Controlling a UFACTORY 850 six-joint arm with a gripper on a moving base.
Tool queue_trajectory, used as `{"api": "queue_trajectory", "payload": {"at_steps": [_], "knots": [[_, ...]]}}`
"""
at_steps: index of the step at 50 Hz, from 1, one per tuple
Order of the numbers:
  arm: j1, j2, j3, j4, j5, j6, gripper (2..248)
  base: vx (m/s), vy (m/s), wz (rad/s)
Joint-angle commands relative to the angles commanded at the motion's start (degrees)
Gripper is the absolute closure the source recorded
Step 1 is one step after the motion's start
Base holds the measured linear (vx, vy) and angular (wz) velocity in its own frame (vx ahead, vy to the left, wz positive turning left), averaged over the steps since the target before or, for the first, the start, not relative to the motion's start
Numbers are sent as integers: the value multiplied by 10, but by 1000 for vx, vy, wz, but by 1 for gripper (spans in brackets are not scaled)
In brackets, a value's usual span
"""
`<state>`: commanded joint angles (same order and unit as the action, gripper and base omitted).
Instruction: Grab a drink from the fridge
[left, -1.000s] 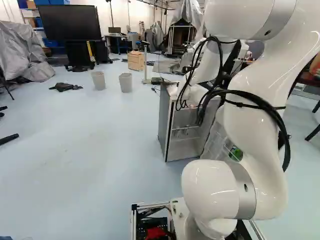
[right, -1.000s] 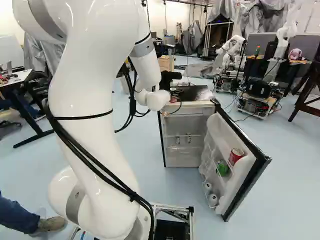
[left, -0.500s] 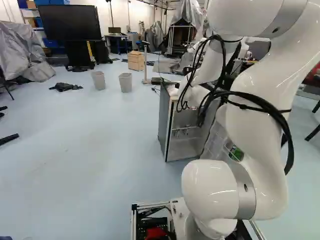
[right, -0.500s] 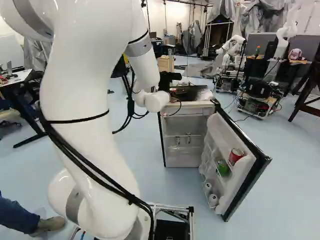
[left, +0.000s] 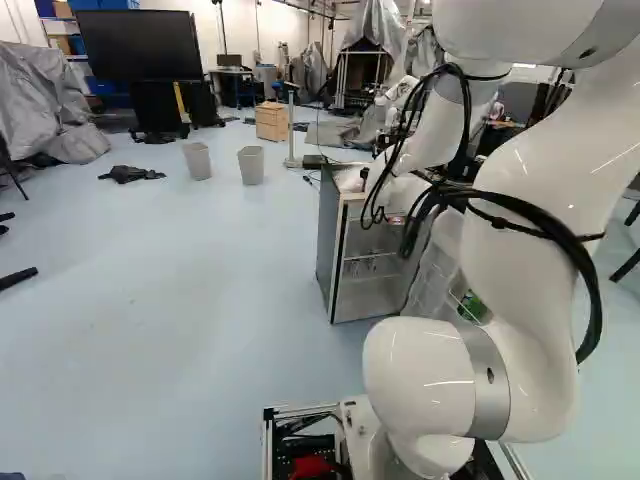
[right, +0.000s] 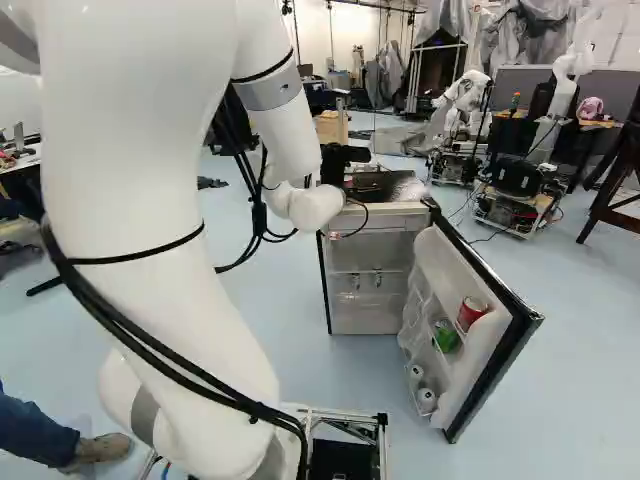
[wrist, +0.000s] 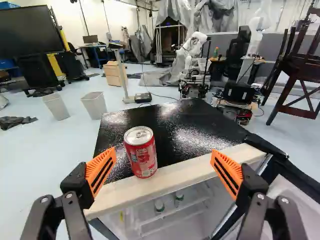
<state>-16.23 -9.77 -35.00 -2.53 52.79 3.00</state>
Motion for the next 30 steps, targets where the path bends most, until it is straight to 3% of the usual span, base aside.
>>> {"api": "queue_trajectory", "payload": {"at_steps": [12,30], "knots": [[-23,18,3,7,-10,0,3,0,0,0],[-55,33,-7,63,-97,0,3,0,0,0]]}}
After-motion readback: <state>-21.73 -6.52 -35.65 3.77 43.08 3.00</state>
